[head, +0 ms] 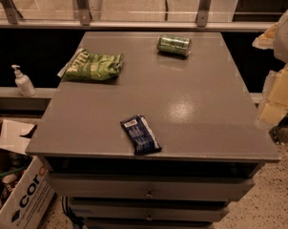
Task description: Move green can near rxbar blueberry
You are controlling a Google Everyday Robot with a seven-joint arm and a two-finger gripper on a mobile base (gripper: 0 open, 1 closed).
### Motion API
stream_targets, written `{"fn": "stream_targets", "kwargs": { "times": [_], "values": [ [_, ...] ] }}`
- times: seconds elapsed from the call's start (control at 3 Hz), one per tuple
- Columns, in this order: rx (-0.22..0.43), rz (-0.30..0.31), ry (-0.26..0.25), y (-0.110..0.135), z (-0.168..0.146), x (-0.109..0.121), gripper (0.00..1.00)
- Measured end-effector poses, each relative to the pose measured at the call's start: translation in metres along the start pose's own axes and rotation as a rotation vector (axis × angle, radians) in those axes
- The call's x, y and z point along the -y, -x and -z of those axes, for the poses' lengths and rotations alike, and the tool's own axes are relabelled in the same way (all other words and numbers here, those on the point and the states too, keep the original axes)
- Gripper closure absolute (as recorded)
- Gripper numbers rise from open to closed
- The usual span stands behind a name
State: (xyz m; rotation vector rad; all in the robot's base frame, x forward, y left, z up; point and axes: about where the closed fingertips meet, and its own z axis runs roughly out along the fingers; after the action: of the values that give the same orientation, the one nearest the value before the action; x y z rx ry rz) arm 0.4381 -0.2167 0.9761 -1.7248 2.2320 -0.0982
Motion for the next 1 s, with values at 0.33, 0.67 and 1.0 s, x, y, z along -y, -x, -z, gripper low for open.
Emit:
{"fn": "stream_targets", "kwargs": {
  "times": [0.33,0.67,1.0],
  "values": [
    [0.012,0.003,-0.016,0.002,0.0,0.003,0.0],
    [0.048,-0.013,-0.039,0.007,-0.016,0.027,0.0],
    [0.116,-0.039,-0.075,0.018,-0.047,0.076,0.0]
  ]
}}
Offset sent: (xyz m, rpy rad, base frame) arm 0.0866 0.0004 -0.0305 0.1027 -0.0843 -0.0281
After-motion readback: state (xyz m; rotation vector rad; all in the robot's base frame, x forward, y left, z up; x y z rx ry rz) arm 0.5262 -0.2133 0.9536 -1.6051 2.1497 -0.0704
